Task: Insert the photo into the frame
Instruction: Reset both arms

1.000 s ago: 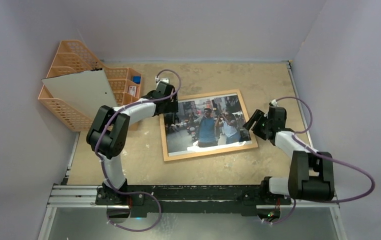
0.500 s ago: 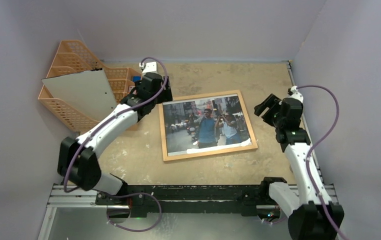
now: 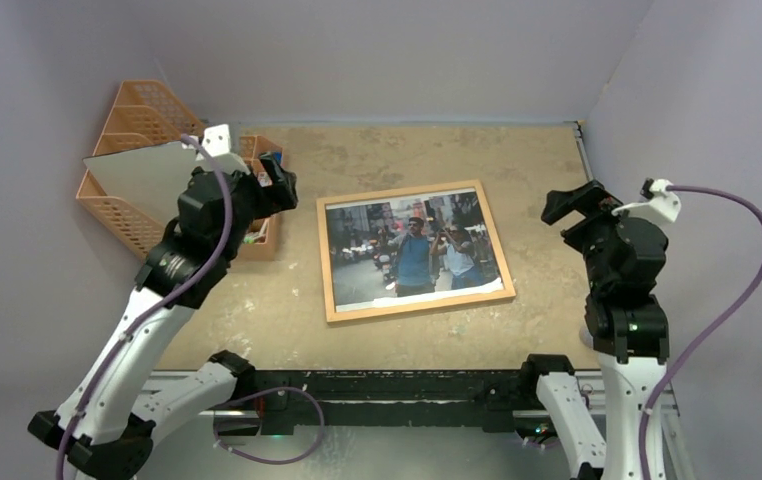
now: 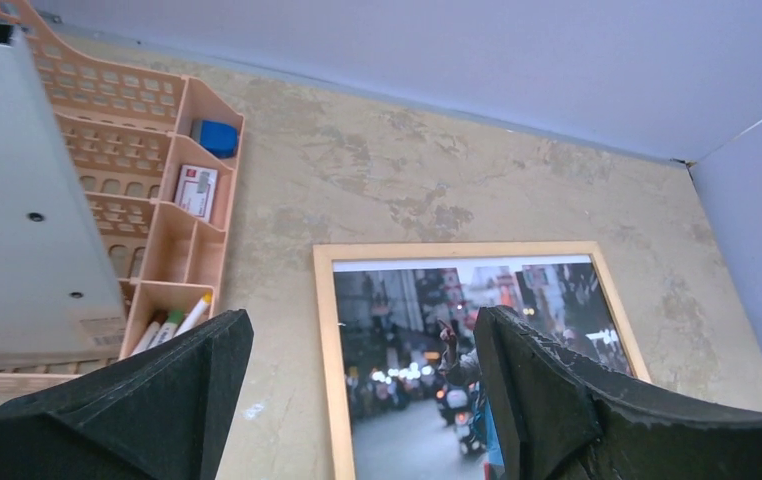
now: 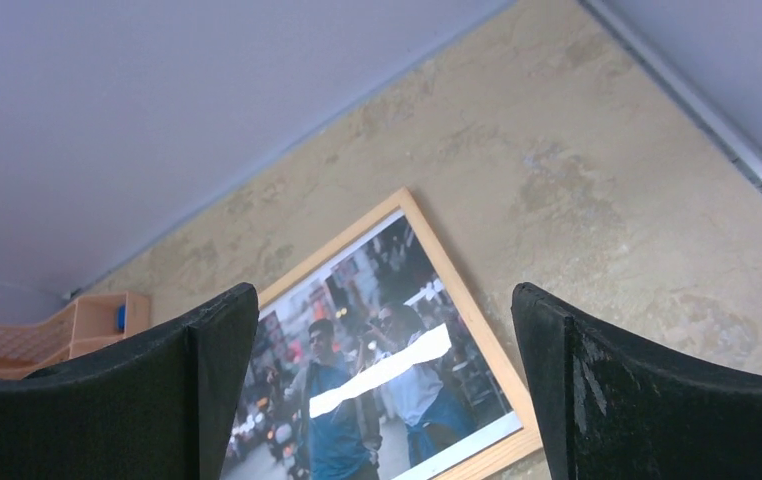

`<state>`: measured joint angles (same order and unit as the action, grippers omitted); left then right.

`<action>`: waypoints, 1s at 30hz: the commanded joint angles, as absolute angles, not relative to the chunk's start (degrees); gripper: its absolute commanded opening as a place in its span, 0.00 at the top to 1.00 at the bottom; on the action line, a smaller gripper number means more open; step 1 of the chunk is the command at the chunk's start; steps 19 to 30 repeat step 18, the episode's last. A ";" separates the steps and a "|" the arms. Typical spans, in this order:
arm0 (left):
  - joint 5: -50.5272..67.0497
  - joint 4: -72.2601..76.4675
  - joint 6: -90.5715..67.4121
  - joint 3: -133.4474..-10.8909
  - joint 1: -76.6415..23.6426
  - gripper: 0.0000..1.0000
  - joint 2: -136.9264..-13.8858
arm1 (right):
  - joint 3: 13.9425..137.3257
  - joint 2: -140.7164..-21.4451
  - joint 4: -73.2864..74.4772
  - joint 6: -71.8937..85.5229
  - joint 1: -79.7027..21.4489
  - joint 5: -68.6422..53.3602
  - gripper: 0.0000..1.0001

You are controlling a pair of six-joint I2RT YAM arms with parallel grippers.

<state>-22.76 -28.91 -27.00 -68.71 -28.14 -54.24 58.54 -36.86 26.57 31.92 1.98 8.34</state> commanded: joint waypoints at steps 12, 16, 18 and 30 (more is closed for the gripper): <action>-26.56 -47.72 -22.44 -75.03 -27.95 0.14 -37.42 | 67.27 -30.00 36.60 38.03 1.96 26.99 0.01; -27.64 -50.71 -21.54 -76.63 -27.95 0.14 -36.71 | 66.96 -30.31 36.49 38.06 1.98 27.01 0.01; -28.77 -51.54 -21.66 -76.90 -27.95 0.14 -36.76 | 66.36 -30.61 36.15 38.14 1.98 26.68 0.01; -28.77 -51.54 -21.66 -76.90 -27.95 0.14 -36.76 | 66.36 -30.61 36.15 38.14 1.98 26.68 0.01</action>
